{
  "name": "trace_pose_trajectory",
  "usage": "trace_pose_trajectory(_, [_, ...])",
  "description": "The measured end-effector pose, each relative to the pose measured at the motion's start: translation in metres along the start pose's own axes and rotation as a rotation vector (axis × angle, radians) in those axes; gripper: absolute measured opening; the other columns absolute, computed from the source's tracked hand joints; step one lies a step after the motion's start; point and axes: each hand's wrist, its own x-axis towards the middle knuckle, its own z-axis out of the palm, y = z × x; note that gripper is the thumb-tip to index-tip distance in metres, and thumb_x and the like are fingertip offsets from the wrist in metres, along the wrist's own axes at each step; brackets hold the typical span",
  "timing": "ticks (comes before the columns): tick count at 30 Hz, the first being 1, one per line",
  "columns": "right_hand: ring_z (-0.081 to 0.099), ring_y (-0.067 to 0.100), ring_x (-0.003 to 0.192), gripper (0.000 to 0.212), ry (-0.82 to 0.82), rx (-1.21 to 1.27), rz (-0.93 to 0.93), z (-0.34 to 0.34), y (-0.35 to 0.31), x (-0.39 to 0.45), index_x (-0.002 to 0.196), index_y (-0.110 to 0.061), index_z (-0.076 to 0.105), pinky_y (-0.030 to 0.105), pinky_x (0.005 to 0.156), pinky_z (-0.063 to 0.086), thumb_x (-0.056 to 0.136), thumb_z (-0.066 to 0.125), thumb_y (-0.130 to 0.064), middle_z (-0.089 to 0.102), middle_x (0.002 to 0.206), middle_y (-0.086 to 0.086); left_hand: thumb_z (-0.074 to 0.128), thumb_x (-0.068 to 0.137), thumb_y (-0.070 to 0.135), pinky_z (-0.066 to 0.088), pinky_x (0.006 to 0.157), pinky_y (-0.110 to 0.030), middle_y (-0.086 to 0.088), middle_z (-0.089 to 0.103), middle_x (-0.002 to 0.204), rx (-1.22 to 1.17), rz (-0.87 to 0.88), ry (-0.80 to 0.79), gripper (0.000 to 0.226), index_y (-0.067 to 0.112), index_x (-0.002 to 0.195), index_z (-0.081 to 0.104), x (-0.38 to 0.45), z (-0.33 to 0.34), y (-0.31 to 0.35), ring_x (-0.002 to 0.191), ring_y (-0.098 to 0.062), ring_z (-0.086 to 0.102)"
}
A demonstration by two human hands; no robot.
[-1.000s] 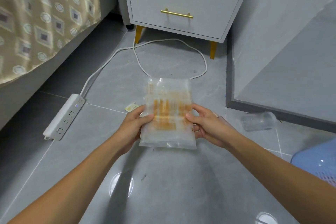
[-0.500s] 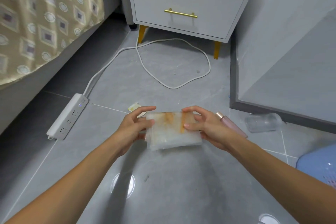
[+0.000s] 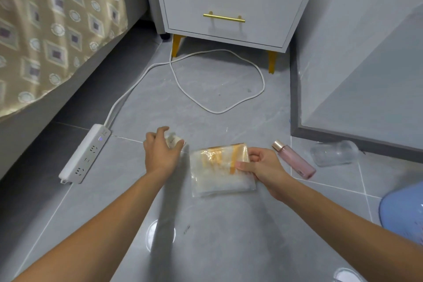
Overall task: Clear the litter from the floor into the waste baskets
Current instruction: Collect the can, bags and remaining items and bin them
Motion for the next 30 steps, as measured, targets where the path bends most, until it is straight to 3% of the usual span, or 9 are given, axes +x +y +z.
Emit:
trace_pose_trajectory(3, [0.076, 0.020, 0.077, 0.021, 0.003, 0.024, -0.010, -0.006, -0.003, -0.014, 0.096, -0.006, 0.076, 0.023, 0.063, 0.057, 0.078, 0.082, 0.005, 0.080, 0.091, 0.011, 0.071, 0.091, 0.041, 0.045, 0.099, -0.045, -0.006, 0.039, 0.133, 0.248, 0.040, -0.101, 0.051, 0.028, 0.137, 0.054, 0.015, 0.010, 0.004, 0.129, -0.030, 0.035])
trace_pose_trajectory(8, [0.072, 0.011, 0.065, 0.022, 0.090, 0.049, 0.019, -0.027, 0.000, -0.040, 0.093, -0.006, 0.073, 0.015, 0.052, 0.049, 0.078, 0.082, 0.007, 0.078, 0.080, 0.004, 0.061, 0.095, 0.013, 0.044, 0.070, -0.043, -0.010, 0.053, 0.097, 0.342, 0.263, -0.124, 0.006, 0.015, 0.092, 0.066, 0.007, 0.018, -0.003, 0.101, -0.040, 0.057])
trace_pose_trajectory(10, [0.072, 0.008, 0.065, 0.023, 0.125, 0.050, 0.025, -0.036, -0.003, -0.053, 0.096, -0.006, 0.073, 0.015, 0.052, 0.049, 0.078, 0.082, 0.006, 0.077, 0.079, 0.002, 0.066, 0.091, 0.014, 0.039, 0.063, -0.038, -0.007, 0.057, 0.081, 0.262, 0.302, -0.107, 0.014, 0.013, 0.079, 0.060, -0.006, 0.015, -0.001, 0.084, -0.040, 0.061])
trace_pose_trajectory(12, [0.070, 0.005, 0.061, 0.025, 0.164, 0.049, 0.024, -0.046, -0.007, -0.068, 0.101, -0.002, 0.073, 0.013, 0.051, 0.047, 0.079, 0.081, 0.007, 0.077, 0.082, 0.003, 0.076, 0.085, 0.021, 0.039, 0.057, -0.037, -0.001, 0.062, 0.072, 0.116, 0.290, -0.097, 0.019, 0.018, 0.078, 0.059, -0.023, 0.013, 0.010, 0.071, -0.027, 0.060])
trace_pose_trajectory(15, [0.072, 0.010, 0.070, 0.029, 0.244, 0.065, 0.008, -0.063, -0.014, -0.096, 0.107, -0.002, 0.075, 0.015, 0.053, 0.049, 0.079, 0.080, 0.006, 0.078, 0.104, 0.005, 0.077, 0.086, 0.020, 0.043, 0.060, -0.034, -0.003, 0.065, 0.072, -0.107, 0.311, -0.144, 0.016, 0.016, 0.080, 0.063, -0.052, 0.013, 0.047, 0.071, -0.027, 0.061])
trace_pose_trajectory(19, [0.069, 0.014, 0.069, 0.024, 0.387, 0.066, -0.029, -0.098, -0.021, -0.152, 0.103, -0.010, 0.075, 0.015, 0.049, 0.044, 0.081, 0.081, -0.002, 0.080, 0.091, 0.008, 0.069, 0.092, 0.016, 0.043, 0.063, -0.028, -0.007, 0.066, 0.074, -0.300, 0.416, -0.227, 0.012, 0.018, 0.080, 0.066, -0.094, 0.011, 0.113, 0.071, -0.027, 0.060])
trace_pose_trajectory(24, [0.074, 0.039, 0.099, 0.027, 0.628, 0.097, -0.129, -0.163, -0.021, -0.246, 0.105, -0.007, 0.075, 0.046, 0.086, 0.059, 0.080, 0.082, 0.000, 0.079, 0.098, 0.013, 0.075, 0.090, 0.019, 0.048, 0.066, -0.037, 0.000, 0.068, 0.071, -0.561, 0.456, -0.569, 0.011, 0.017, 0.078, 0.074, -0.169, 0.019, 0.206, 0.065, -0.014, 0.057])
trace_pose_trajectory(27, [0.076, 0.031, 0.092, 0.029, 0.790, 0.157, -0.156, -0.193, -0.016, -0.310, 0.106, -0.003, 0.074, 0.039, 0.077, 0.064, 0.079, 0.082, 0.003, 0.079, 0.098, 0.013, 0.083, 0.081, 0.027, 0.052, 0.084, -0.046, -0.005, 0.074, 0.090, -0.642, 0.380, -0.900, 0.014, 0.017, 0.090, 0.080, -0.234, 0.044, 0.252, 0.083, -0.019, 0.064])
trace_pose_trajectory(30, [0.077, 0.027, 0.085, 0.028, 0.907, 0.203, -0.186, -0.212, -0.001, -0.376, 0.105, -0.005, 0.075, 0.034, 0.069, 0.061, 0.079, 0.082, 0.000, 0.079, 0.097, 0.014, 0.084, 0.083, 0.023, 0.054, 0.096, -0.040, -0.007, 0.077, 0.103, -0.606, 0.416, -1.098, 0.019, 0.012, 0.098, 0.078, -0.309, 0.076, 0.283, 0.093, -0.014, 0.069])
